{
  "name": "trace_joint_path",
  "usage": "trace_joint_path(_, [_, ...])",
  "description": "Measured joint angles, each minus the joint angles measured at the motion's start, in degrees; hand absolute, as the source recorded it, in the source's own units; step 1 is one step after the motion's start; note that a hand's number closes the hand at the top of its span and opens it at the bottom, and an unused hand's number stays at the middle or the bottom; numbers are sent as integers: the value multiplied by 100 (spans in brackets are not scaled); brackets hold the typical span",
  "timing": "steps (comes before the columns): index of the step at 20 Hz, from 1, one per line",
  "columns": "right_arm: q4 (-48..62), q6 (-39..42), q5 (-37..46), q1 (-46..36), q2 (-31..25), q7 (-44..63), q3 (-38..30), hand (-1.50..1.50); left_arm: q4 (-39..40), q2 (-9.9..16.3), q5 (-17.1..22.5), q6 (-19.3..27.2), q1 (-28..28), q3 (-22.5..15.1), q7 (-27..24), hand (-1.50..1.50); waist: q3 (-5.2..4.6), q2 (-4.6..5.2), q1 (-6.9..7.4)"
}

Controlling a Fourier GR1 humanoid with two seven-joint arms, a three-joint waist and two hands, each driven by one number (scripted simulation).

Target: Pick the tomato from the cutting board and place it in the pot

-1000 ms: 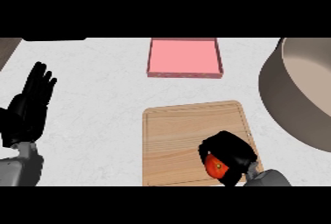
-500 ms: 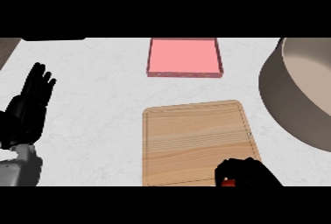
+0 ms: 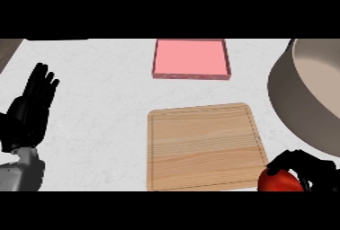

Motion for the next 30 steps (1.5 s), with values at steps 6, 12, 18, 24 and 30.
trace_joint_path(6, [37, 64, -222, -687, -12, 154, -1297, 150, 104, -18, -29, -2, -115, 7, -9, 0, 2, 19, 52])
trace_joint_path(12, [392, 507, -1534, -1595, -324, 385, -2769, 150, -8, -64, -50, -9, -99, -45, 74, 0, 4, 19, 100])
trace_joint_path(18, [1690, 574, -2512, -2476, -1010, 329, -3776, 150, 105, -25, 14, -159, -136, 47, 9, 0, 2, 30, 139])
trace_joint_path(24, [2994, -80, -2103, -2758, -1510, -533, -4066, 150, 59, -42, 13, -199, -145, 37, 27, 0, 6, 59, 204])
trace_joint_path(30, [4415, -1191, -905, -3123, -2063, -1235, -3954, 150, 64, -100, -49, -156, -244, -19, 50, 0, -23, 44, 256])
